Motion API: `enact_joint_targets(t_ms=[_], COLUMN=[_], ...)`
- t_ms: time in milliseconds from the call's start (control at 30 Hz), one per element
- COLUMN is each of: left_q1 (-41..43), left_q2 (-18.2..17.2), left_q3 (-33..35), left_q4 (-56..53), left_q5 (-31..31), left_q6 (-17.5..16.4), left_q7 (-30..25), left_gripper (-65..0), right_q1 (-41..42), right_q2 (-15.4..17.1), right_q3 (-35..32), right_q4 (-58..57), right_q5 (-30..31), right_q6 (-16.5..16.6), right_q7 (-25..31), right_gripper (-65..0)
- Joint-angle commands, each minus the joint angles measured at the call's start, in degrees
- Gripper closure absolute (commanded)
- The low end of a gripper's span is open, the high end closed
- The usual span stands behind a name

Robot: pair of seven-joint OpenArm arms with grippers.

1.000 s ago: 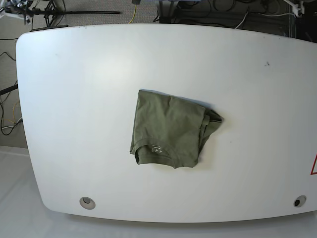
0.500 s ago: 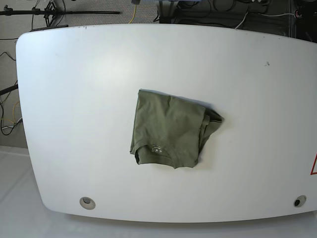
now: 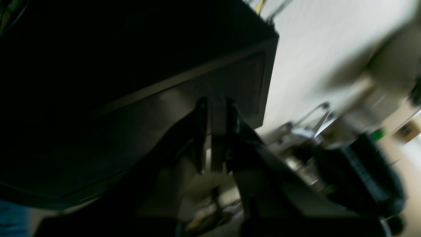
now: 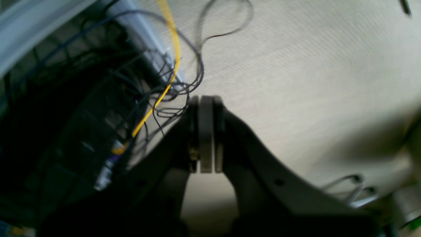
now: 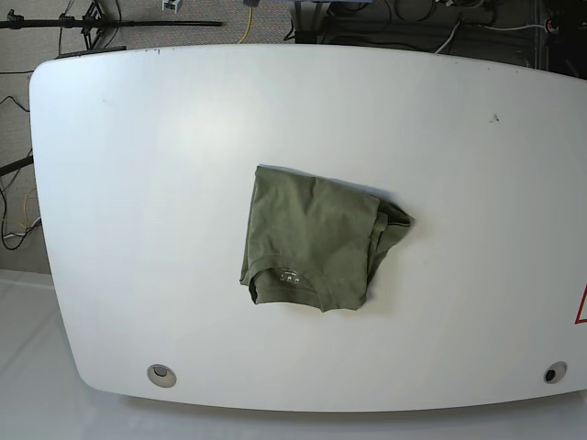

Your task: Fold the T-shirt properly

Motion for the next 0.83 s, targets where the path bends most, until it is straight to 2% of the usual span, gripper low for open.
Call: enact_joint_targets(t_ms=[0,133,400,633,800], left_q1=[-0.76,-1.02,-4.89,-7.53,-8.50], left_q2=[0.43,0.78,4.47,7.90,9.66], left_q3=[2.31,6.36,11.10,13.83,15.94], left_q4=[0.09,0.61,0.00,-0.09,-3.69], left_q5=[-0.16,-0.24,-0.16,-0.07,-0.16], left_q6=[3.14,9.12,16.42,20.38,21.08], left_q7=[-0.55,-0.73,-1.87,-1.69,-1.69], left_gripper=[0.0,0.0,0.0,0.0,0.0], right_q1=[0.18,0.36,3.35,4.84,4.93], right_q2=[-0.86,-2.45,-5.43,-6.93,-7.10], right_q3=[-0.13,-0.13,-0.13,-0.13,-0.13], right_q4=[-0.11,-0.11,-0.55,-0.46,-0.46], right_q5=[-1.93,-5.09,-9.49,-11.68,-11.86], right_q6=[-0.25,-0.25,-0.25,-0.25,-0.25], right_q7=[3.04,6.30,5.77,3.66,3.66], right_gripper=[0.0,0.0,0.0,0.0,0.0])
